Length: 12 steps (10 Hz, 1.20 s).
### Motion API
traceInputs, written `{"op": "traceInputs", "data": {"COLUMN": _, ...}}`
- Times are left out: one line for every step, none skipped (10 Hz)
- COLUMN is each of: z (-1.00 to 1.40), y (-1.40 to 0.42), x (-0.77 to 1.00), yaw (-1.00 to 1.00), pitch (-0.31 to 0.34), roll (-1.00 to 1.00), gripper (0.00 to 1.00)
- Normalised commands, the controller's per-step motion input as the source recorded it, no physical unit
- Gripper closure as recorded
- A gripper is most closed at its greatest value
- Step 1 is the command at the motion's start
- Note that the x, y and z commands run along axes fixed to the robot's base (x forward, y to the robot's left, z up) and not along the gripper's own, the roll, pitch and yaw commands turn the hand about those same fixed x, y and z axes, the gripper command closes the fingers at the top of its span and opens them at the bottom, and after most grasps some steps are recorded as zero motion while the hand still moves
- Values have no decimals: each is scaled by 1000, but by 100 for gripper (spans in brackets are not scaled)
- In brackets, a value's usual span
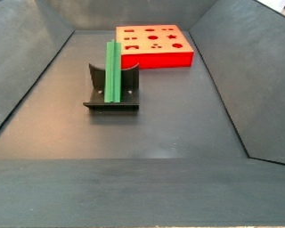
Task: Pick up the star object. Move up. Place the star object on the fixture. Regrasp the star object. Move to above the board. Insert the star object.
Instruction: Regrasp the star object.
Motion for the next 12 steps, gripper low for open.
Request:
{"op": "traceInputs", "data": {"z": 12, "y": -17, "x": 5, "yaw": 21, "pitch": 24, "roll": 1000, "gripper": 0}}
{"op": "traceInputs", "data": {"z": 10, "y": -20, "x": 12, "yaw": 23, "pitch": 30, "roll": 1000, "gripper": 0}}
{"op": "traceInputs", "data": {"z": 1, "y": -22, "x": 27, "yaw": 26, "pitch": 40, "roll": 1000, "gripper": 0}}
{"op": "traceInputs", "data": {"z": -4, "y": -26, "x": 38, "yaw": 30, "pitch": 49, "roll": 1000, "gripper": 0}}
{"op": "traceInputs", "data": {"z": -1, "y": -28, "x": 52, "yaw": 34, "pitch": 60, "roll": 1000, "gripper": 0}}
{"op": "traceInputs", "data": {"z": -6, "y": -32, "x": 66, "yaw": 39, "pitch": 73, "roll": 1000, "gripper": 0}}
{"op": "traceInputs", "data": {"z": -5, "y": -36, "x": 82, "yaw": 49, "pitch": 96, "roll": 1000, "gripper": 0}}
{"op": "traceInputs", "data": {"z": -6, "y": -41, "x": 94, "yaw": 59, "pitch": 117, "roll": 1000, "gripper": 0}}
{"op": "traceInputs", "data": {"z": -7, "y": -42, "x": 104, "yaw": 74, "pitch": 142, "roll": 1000, "gripper": 0}}
{"op": "traceInputs", "data": {"z": -5, "y": -48, "x": 106, "yaw": 94, "pitch": 165, "roll": 1000, "gripper": 0}}
{"op": "traceInputs", "data": {"z": -9, "y": -48, "x": 105, "yaw": 132, "pitch": 197, "roll": 1000, "gripper": 0}}
{"op": "traceInputs", "data": {"z": -10, "y": -49, "x": 105, "yaw": 177, "pitch": 219, "roll": 993, "gripper": 0}}
